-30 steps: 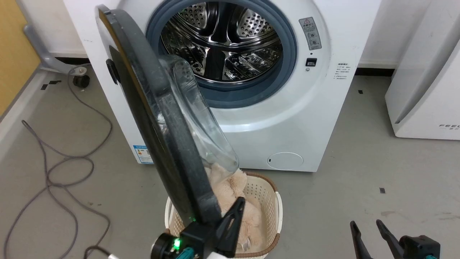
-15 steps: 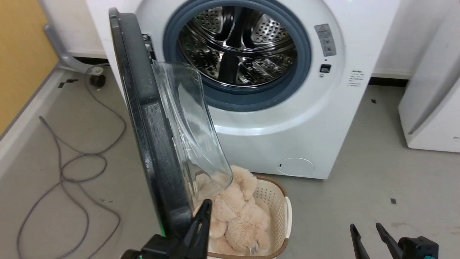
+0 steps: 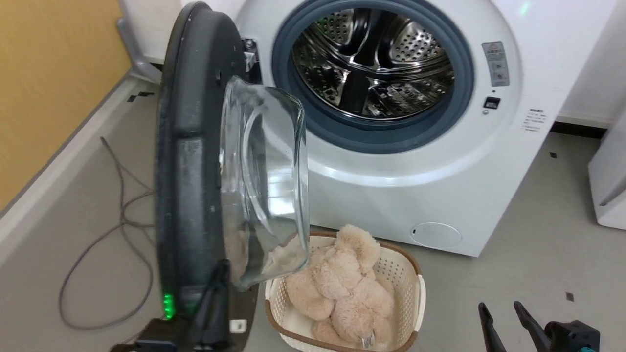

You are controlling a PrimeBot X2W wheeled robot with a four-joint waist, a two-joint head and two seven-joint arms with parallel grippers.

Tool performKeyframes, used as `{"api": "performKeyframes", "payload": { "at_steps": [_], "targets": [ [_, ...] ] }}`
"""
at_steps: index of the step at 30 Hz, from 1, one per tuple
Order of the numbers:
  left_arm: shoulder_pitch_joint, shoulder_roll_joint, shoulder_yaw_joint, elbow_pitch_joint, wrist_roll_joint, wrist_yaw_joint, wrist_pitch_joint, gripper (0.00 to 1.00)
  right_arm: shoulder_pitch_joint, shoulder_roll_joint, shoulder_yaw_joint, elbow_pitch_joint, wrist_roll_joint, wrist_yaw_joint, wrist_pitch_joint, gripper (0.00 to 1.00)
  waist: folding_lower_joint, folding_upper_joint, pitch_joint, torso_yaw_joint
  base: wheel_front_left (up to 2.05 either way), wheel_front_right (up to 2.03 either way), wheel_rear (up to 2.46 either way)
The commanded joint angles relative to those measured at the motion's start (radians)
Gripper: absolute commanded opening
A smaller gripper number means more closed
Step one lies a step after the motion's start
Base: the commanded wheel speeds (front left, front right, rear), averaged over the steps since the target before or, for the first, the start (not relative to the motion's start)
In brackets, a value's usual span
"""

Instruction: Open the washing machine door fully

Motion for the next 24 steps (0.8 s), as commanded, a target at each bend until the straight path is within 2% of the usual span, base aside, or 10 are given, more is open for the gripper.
{"api": "performKeyframes", "payload": {
  "at_steps": [1, 10, 24],
  "targets": [
    [0.016, 0.018, 0.023, 0.01, -0.004, 0.011, -0.004, 0.0, 0.008, 0.004, -0.003, -0.001, 0.008, 0.001, 0.001, 1.0, 0.0, 0.0, 0.004, 0.013, 0.0, 0.0, 0.0],
    [-0.022, 0.08, 0.162, 0.104, -0.056, 0.008, -0.062, 0.0, -0.001, 0.004, -0.006, -0.002, 0.009, 0.001, 0.002, 1.0, 0.0, 0.0, 0.017, 0.039, 0.0, 0.0, 0.0],
    [-0.152, 0.165, 0.377, 0.299, -0.176, -0.022, -0.152, 0.0, -0.018, 0.004, -0.018, -0.02, -0.018, 0.001, 0.008, 1.0, 0.0, 0.0, 0.049, 0.022, 0.0, 0.0, 0.0]
  ]
}}
